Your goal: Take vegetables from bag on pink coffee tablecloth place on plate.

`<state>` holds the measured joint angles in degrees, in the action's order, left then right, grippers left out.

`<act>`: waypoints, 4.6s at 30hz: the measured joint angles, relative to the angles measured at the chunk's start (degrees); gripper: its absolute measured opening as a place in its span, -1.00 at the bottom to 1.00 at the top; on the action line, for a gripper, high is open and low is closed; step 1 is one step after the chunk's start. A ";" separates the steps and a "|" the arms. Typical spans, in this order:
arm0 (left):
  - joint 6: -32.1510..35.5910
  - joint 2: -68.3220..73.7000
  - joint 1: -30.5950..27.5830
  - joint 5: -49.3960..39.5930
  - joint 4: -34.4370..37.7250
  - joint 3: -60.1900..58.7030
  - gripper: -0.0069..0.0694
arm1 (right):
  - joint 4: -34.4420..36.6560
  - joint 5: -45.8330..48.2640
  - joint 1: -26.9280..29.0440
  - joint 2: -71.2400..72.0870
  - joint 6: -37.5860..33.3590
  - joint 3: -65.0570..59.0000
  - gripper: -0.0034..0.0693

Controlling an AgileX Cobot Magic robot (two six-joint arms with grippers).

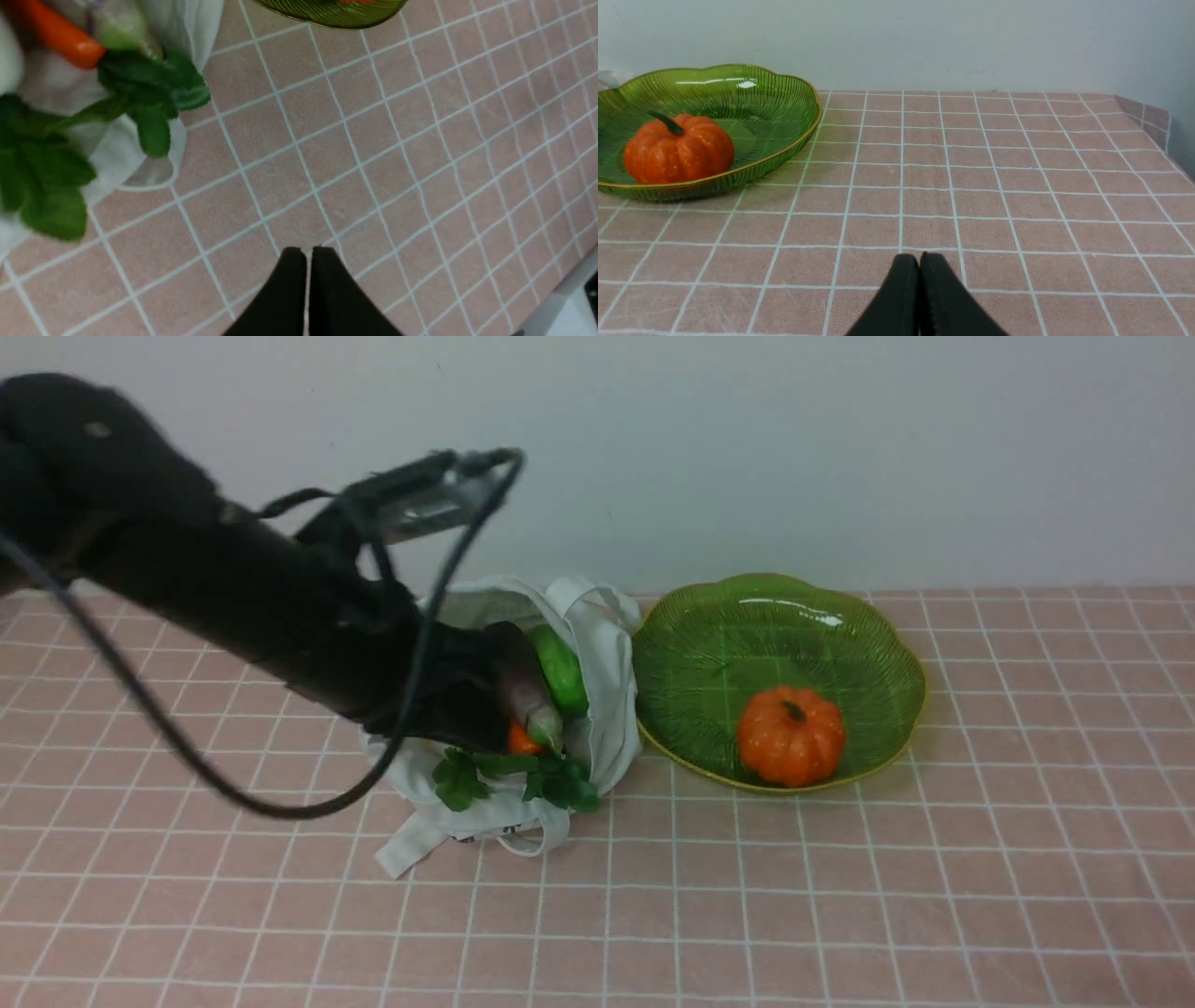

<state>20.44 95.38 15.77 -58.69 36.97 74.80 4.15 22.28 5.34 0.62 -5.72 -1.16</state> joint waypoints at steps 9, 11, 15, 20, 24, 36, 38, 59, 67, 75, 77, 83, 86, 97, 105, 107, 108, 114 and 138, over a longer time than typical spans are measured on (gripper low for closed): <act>-21.61 14.42 6.88 -2.56 -20.45 16.73 -0.74 | 0.00 0.00 0.00 0.00 0.00 0.00 -0.95; -25.69 15.30 7.14 -2.38 -24.73 17.29 -0.74 | 0.00 0.00 0.00 0.00 0.00 0.00 -0.95; -36.71 16.58 7.19 -1.16 -34.55 17.46 -0.67 | 0.00 0.00 0.00 0.00 0.00 0.00 -0.95; -45.75 19.30 7.19 1.42 -44.17 17.67 -0.38 | 0.00 0.00 0.00 0.00 0.00 0.00 -0.95; -51.09 20.45 7.19 5.39 -48.56 17.67 0.00 | 0.00 0.00 0.00 0.00 0.00 0.00 -0.95; -62.36 27.10 7.19 7.93 -52.94 17.84 0.49 | -0.04 0.00 0.00 0.00 0.00 0.00 -0.95; -63.26 27.47 7.25 7.93 -53.06 17.84 0.41 | -0.04 0.00 0.00 0.00 0.00 0.00 -0.95; -41.40 19.74 12.20 -11.72 -35.54 30.24 0.38 | 0.01 0.00 0.00 0.00 0.00 0.00 -0.95; -27.60 21.37 18.19 -0.95 -26.92 33.39 0.38 | 0.05 0.00 0.00 0.00 0.00 0.00 -0.95; -28.36 28.61 18.29 15.57 -28.32 33.96 0.38 | 0.05 0.00 0.00 0.00 0.00 0.00 -0.95; -28.45 30.73 18.29 17.09 -28.32 33.96 0.38 | 0.05 0.00 0.00 0.00 0.00 0.00 -0.95; -28.45 32.92 18.29 20.51 -28.26 33.90 0.41 | 0.05 0.00 0.00 0.00 0.00 0.00 -0.95; -28.45 32.92 18.29 21.04 -28.21 33.90 0.64 | 0.05 0.00 0.00 0.00 0.00 0.00 -0.95; -28.45 26.48 18.29 14.55 -28.24 35.70 0.69 | 0.05 0.00 0.00 0.00 0.00 0.00 -0.95; -26.54 7.55 18.29 -4.45 -30.06 44.60 -0.61 | 0.05 0.00 0.00 0.00 0.00 0.00 -0.95; -24.94 2.64 18.29 -9.82 -31.59 45.13 -0.77 | 0.05 0.00 0.00 0.00 0.00 0.00 -0.95; -24.30 0.58 18.29 -11.54 -32.51 45.21 -0.80 | 0.05 0.00 0.00 0.00 0.00 0.00 -0.95; -23.01 -9.05 18.29 -13.22 -34.77 37.04 -0.83 | 0.05 0.00 0.00 0.00 0.00 0.00 -0.95; -22.72 -43.09 18.29 42.70 -22.39 -38.14 -0.83 | 0.05 0.00 0.00 0.00 0.00 0.00 -0.95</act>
<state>-2.27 52.29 34.05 -16.00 14.58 36.65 4.20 22.28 5.34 0.62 -5.72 -1.16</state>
